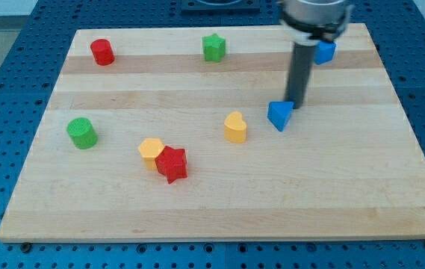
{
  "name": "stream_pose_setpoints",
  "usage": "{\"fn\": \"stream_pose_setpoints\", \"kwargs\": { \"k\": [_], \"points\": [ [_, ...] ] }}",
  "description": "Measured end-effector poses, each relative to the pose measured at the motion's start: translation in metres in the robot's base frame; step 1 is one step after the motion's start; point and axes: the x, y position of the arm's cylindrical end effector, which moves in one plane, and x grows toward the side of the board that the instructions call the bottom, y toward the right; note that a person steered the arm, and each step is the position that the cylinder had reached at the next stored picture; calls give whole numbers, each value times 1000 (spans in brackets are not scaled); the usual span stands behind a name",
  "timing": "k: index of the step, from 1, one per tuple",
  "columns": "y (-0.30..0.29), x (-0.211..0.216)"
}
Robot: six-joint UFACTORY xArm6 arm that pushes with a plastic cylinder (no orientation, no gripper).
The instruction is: Push the blue triangle towards right center
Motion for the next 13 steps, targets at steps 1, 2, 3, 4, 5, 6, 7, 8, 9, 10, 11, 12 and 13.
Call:
{"fn": "stream_pose_setpoints", "kwargs": {
  "k": [1,2,3,4,5,6,7,8,9,10,11,12,13],
  "points": [
    [7,0],
    [-10,-25],
    [-67,-73],
    [-90,-45],
    [-91,-4],
    [-90,19],
    [-90,34],
    [-83,34],
    [-42,34],
    [-8,34],
    [5,34],
    [6,34],
    [23,36]
  ]
}}
